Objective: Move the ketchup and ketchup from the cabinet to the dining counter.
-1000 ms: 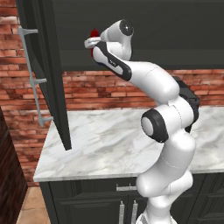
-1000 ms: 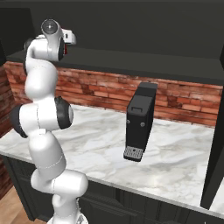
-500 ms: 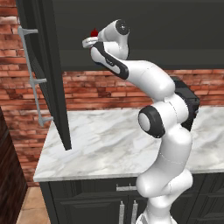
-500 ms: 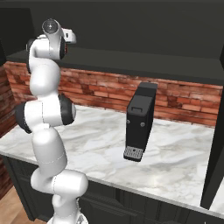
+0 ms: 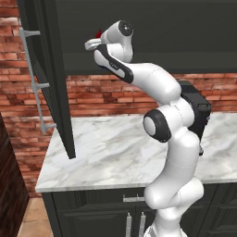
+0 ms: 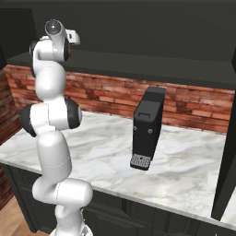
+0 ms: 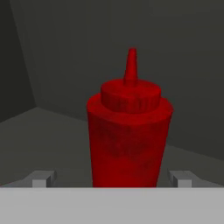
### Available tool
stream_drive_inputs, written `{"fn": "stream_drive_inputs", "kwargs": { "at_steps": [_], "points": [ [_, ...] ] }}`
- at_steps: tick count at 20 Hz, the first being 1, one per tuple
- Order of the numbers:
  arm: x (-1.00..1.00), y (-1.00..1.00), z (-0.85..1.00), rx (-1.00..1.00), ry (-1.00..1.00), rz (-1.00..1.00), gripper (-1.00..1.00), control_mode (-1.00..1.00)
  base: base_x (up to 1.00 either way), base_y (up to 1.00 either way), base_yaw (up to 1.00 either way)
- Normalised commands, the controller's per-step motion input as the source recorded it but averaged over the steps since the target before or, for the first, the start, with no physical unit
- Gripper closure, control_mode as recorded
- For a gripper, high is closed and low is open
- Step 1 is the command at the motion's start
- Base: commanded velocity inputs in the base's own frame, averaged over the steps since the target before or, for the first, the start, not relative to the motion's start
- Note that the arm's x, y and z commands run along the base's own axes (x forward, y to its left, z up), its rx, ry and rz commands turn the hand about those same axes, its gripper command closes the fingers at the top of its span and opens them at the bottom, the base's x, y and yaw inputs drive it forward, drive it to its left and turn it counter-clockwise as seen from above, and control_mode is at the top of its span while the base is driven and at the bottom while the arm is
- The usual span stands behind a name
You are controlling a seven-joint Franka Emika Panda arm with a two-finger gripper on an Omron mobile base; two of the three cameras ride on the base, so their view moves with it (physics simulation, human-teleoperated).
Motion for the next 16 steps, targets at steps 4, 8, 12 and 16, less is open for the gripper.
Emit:
{"fn": "stream_drive_inputs", "kwargs": {
  "at_steps": [4,8,12,16],
  "points": [
    [0.06,0.01,0.0,0.0,0.0,0.0,-1.0,-1.0,0.0,0.0,0.0],
    [0.07,0.0,-0.01,0.0,0.0,0.0,-1.0,-1.0,0.0,0.0,0.0],
    [0.08,0.0,-0.04,0.0,0.0,0.0,-1.0,-1.0,0.0,0.0,0.0],
    [0.09,0.0,-0.07,0.0,0.0,0.0,-1.0,-1.0,0.0,0.0,0.0]
  ]
}}
